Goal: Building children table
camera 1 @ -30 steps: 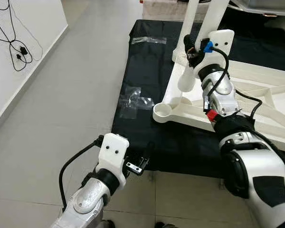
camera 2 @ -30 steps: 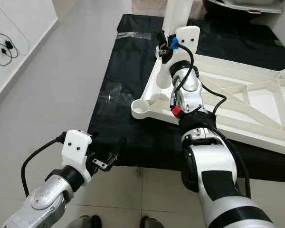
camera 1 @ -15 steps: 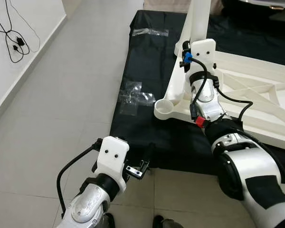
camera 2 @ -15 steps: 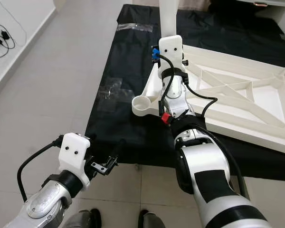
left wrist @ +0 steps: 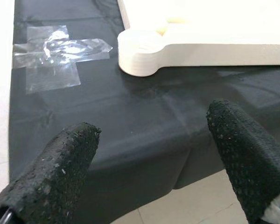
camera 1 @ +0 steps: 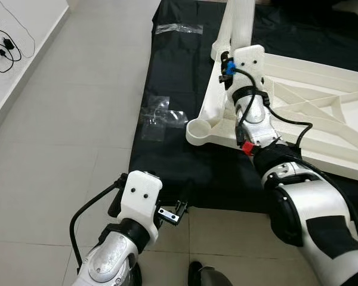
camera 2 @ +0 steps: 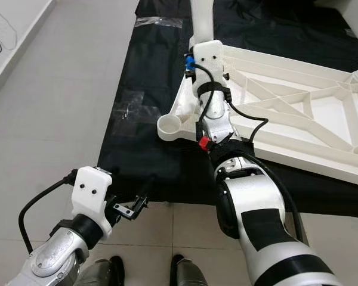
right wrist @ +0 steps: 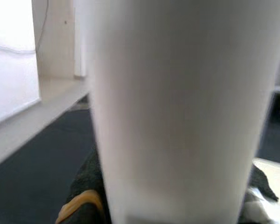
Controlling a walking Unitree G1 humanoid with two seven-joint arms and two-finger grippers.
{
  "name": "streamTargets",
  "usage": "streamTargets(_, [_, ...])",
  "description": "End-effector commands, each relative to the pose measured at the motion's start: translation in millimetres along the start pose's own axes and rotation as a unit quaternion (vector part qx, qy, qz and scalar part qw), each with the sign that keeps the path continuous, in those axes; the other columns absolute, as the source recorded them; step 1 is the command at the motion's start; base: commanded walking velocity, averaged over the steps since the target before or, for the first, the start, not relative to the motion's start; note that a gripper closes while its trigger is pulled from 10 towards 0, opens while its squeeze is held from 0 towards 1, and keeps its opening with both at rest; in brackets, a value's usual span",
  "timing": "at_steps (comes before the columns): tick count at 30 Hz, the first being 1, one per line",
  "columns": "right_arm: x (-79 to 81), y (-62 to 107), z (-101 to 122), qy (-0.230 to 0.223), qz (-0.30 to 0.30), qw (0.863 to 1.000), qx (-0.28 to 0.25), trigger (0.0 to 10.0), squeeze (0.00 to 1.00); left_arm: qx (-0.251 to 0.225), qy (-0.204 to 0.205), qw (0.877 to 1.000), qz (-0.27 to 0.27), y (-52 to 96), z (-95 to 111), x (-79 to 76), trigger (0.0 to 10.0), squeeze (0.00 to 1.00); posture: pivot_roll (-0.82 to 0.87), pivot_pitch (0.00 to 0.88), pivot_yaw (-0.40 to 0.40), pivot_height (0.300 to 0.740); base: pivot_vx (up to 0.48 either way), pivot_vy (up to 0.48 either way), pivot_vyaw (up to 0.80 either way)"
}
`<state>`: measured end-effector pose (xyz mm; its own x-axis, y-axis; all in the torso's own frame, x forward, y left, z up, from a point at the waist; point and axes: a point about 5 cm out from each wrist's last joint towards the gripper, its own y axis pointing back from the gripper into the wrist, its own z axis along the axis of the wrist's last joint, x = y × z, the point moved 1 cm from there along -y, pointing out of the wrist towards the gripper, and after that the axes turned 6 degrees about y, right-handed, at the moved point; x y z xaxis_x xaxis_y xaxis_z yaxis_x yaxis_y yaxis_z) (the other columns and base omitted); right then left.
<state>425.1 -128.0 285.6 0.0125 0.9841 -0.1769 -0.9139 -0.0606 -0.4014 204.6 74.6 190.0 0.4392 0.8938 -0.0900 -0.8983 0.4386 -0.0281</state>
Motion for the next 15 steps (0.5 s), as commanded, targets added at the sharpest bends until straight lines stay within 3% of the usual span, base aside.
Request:
streamTargets(1, [24.1, 12.8, -26, -0.052, 0.043, 0.996, 0.056, 10.0, 0.00, 0.007, -0.001, 1.000, -0.004, -0.3, -3, -0.6, 10.0, 0.00, 0.10, 0.312, -0.070, 0.740, 0.000, 0.000, 0.00])
streamTargets(2, [39.0, 14.8, -20, -0.083, 0.063, 0.994, 0.040, 10.0, 0.00, 0.004, -0.003, 1.000, -0.007, -2.6, -3, -1.9, 10.0, 0.00, 0.09, 0.299, -0.066, 0.740, 0.000, 0.000, 0.00])
streamTargets(6, [51.0, 18.3, -16, -0.108, 0.075, 0.991, 0.037, 10.0, 0.00, 0.003, -0.003, 1.000, -0.009, -4.6, -3, -3.0, 10.0, 0.00, 0.09, 0.280, -0.066, 0.740, 0.000, 0.000, 0.00])
streamTargets(10, [73.8, 36.9, -12, -0.135, 0.112, 0.984, 0.029, 10.0, 0.00, 0.003, -0.004, 1.000, -0.012, -5.8, -4, -4.5, 10.0, 0.00, 0.09, 0.266, -0.066, 0.740, 0.000, 0.000, 0.00])
streamTargets(15, [86.8, 50.5, -12, -0.152, 0.141, 0.978, 0.034, 10.0, 0.00, 0.004, -0.005, 1.000, -0.013, -6.5, -4, -3.8, 10.0, 0.00, 0.09, 0.264, -0.066, 0.740, 0.000, 0.000, 0.00])
